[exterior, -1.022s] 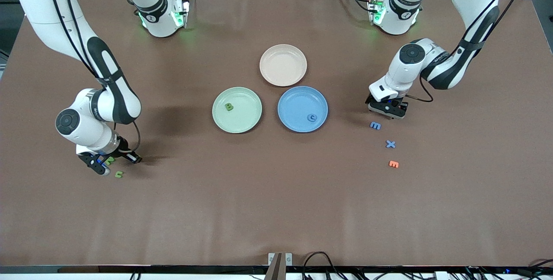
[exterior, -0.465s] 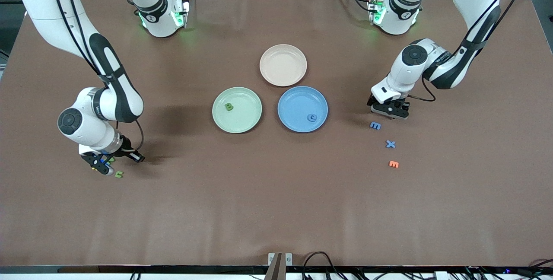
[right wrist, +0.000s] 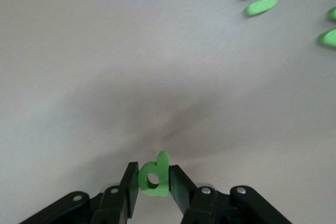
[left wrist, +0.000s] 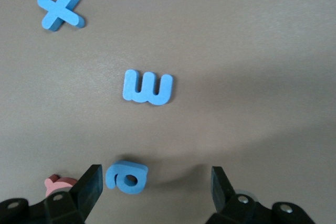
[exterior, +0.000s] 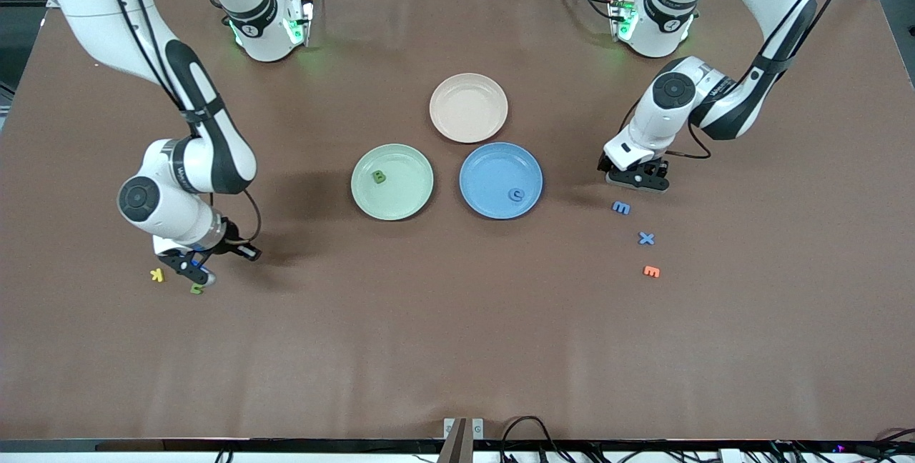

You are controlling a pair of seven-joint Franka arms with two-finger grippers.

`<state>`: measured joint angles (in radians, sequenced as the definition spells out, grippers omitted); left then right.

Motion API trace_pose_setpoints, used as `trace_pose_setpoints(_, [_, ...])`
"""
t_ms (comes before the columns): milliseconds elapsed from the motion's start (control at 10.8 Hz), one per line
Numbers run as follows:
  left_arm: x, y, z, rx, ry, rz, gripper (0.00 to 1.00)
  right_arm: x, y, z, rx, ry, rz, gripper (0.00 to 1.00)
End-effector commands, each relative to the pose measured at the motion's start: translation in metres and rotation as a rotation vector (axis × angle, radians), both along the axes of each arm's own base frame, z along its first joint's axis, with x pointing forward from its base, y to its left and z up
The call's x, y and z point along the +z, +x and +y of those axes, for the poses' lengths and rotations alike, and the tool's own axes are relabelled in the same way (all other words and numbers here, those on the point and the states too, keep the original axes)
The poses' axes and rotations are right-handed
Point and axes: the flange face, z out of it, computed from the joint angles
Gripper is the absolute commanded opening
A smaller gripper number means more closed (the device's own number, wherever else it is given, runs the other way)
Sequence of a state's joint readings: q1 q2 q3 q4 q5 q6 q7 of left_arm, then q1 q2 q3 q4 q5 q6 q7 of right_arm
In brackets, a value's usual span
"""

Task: Sort letters by color into matching plates
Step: 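Carry the green d to the green plate and open the right gripper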

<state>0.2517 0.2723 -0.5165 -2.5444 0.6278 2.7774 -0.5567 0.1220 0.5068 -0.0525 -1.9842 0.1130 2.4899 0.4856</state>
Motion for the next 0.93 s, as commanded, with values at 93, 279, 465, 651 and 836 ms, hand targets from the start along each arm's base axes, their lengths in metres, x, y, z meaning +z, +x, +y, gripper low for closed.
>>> trace_pose_setpoints(93, [0.007,-0.004,0.002,0.022,0.018,0.002,0.91,0.025,-0.020,0.091,0.032,0.014,0.023,0.28])
trace_pose_setpoints(279, [0.006,-0.005,0.003,0.023,0.017,0.006,0.91,0.027,-0.034,0.146,0.055,0.014,0.023,0.28])
trace_pose_setpoints(465, [0.005,-0.005,0.005,0.029,0.010,0.002,0.91,0.032,-0.052,0.204,0.074,0.021,0.020,0.28])
trace_pose_setpoints(651, [0.004,-0.004,0.005,0.048,-0.016,-0.004,0.91,0.036,-0.073,0.250,0.090,0.022,0.041,0.28])
trace_pose_setpoints(836, [0.002,-0.006,0.005,0.053,-0.032,-0.007,0.91,0.035,-0.095,0.287,0.112,0.016,0.064,0.28])
